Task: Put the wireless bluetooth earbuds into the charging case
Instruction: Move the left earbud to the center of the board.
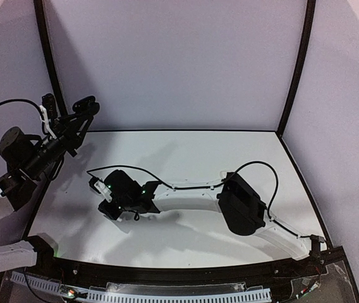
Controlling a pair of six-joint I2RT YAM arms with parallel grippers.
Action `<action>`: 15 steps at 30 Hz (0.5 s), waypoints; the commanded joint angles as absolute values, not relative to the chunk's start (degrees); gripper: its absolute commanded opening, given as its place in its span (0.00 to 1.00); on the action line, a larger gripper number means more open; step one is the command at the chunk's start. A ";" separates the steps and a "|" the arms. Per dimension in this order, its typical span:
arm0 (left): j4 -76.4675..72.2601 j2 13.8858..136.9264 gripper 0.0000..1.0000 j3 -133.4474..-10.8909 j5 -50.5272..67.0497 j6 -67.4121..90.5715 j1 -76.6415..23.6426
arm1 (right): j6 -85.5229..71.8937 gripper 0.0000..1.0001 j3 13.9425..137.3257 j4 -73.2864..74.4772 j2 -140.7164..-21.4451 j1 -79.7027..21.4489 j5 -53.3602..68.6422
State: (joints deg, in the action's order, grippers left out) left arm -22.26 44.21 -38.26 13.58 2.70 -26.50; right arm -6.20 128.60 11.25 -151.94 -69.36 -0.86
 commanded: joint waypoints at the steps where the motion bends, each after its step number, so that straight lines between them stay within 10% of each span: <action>1: -22.23 43.68 0.01 -37.62 13.06 1.90 -26.10 | -4.62 0.44 128.51 8.15 -153.56 -69.07 -3.75; 7: -22.30 43.85 0.01 -37.38 13.17 2.00 -26.10 | -5.01 0.61 130.04 9.52 -154.70 -69.08 -7.60; 15: -22.93 44.37 0.01 -37.13 13.33 2.07 -26.10 | -1.35 0.57 133.84 8.23 -159.33 -69.60 -8.99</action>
State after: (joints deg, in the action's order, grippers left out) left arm -22.31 44.29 -38.09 13.61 2.35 -26.48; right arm -3.84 130.65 9.26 -155.22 -69.17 -6.90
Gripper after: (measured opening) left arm 0.216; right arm 0.589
